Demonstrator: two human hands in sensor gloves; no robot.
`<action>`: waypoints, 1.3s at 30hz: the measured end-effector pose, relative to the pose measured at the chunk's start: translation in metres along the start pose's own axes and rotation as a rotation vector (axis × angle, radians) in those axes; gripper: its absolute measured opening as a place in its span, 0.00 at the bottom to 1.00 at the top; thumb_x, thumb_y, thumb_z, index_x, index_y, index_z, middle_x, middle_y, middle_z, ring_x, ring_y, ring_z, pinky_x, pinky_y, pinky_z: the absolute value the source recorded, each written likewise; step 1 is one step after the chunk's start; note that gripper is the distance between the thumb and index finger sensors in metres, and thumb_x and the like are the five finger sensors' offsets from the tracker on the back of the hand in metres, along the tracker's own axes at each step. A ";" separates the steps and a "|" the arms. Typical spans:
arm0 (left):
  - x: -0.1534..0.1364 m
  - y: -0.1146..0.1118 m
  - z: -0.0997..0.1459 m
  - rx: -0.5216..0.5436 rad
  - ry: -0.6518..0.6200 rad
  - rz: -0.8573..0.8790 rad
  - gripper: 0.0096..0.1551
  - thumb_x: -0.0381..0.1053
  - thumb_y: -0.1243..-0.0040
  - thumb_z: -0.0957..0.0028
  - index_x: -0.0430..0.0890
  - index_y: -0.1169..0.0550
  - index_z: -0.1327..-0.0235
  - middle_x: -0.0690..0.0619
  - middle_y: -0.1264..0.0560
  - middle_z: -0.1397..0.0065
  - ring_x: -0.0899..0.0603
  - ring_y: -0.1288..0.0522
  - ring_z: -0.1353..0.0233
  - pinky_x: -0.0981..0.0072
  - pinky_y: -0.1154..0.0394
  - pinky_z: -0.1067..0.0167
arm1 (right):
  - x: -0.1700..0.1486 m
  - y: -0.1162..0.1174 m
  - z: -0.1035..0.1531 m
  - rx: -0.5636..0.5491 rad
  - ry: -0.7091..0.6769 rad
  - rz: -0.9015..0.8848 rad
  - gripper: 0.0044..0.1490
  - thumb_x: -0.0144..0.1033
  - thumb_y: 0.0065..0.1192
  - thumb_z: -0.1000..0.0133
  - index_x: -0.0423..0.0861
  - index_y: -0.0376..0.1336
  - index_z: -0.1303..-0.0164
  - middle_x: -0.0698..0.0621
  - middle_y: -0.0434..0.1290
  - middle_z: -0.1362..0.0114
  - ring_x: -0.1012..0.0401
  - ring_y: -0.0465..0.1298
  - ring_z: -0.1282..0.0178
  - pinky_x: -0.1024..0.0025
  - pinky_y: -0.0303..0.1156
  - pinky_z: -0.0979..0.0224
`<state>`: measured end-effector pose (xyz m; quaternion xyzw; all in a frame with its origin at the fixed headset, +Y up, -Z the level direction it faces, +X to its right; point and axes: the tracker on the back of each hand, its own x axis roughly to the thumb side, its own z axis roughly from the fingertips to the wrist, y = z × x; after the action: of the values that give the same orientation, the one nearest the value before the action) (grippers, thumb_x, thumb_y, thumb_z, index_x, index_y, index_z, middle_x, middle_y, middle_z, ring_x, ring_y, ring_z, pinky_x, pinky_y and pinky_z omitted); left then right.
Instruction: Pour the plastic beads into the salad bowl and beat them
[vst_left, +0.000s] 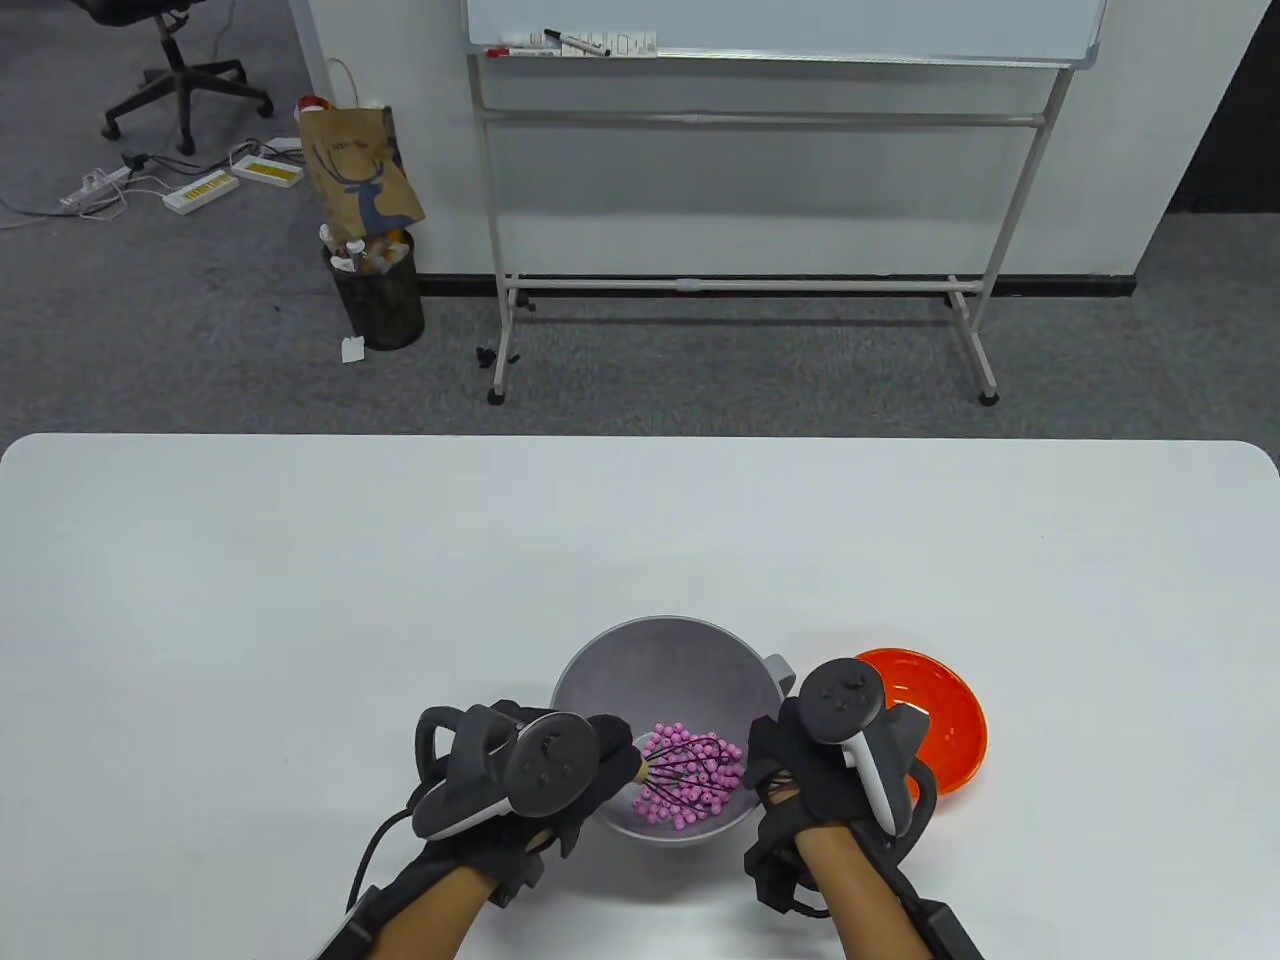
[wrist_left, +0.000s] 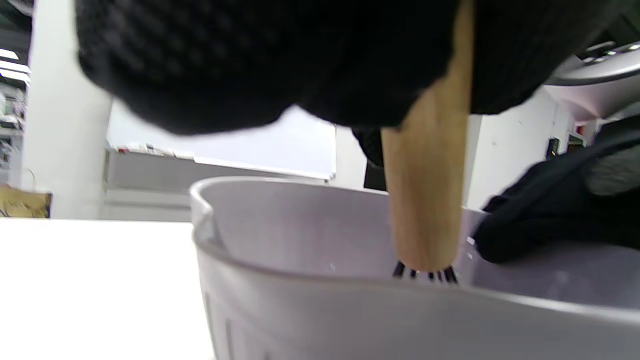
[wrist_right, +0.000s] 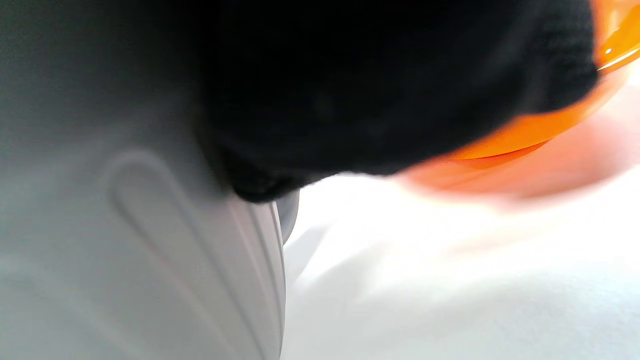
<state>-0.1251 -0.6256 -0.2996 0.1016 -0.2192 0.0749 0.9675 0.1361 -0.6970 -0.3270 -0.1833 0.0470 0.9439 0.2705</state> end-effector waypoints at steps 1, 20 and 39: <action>-0.001 -0.001 0.001 0.022 0.004 -0.010 0.24 0.68 0.33 0.54 0.59 0.13 0.51 0.62 0.13 0.81 0.55 0.15 0.76 0.58 0.16 0.55 | 0.000 0.000 0.000 0.000 0.000 0.000 0.33 0.49 0.67 0.47 0.36 0.71 0.44 0.49 0.85 0.69 0.63 0.83 0.89 0.64 0.81 0.66; 0.012 0.027 0.005 -0.051 -0.009 -0.242 0.21 0.68 0.28 0.57 0.57 0.10 0.59 0.61 0.12 0.83 0.54 0.15 0.77 0.58 0.16 0.55 | 0.000 0.000 0.000 0.000 0.000 -0.001 0.32 0.49 0.67 0.47 0.36 0.71 0.44 0.49 0.85 0.70 0.64 0.83 0.89 0.65 0.81 0.66; -0.008 -0.006 0.000 0.036 0.047 -0.057 0.24 0.69 0.32 0.55 0.58 0.13 0.51 0.63 0.13 0.82 0.55 0.15 0.77 0.58 0.16 0.56 | 0.000 0.000 0.000 -0.001 0.003 0.001 0.33 0.49 0.67 0.47 0.36 0.71 0.44 0.49 0.85 0.70 0.64 0.83 0.89 0.65 0.81 0.66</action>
<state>-0.1309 -0.6317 -0.3043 0.1236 -0.1922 0.0538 0.9720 0.1361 -0.6972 -0.3270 -0.1849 0.0471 0.9438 0.2699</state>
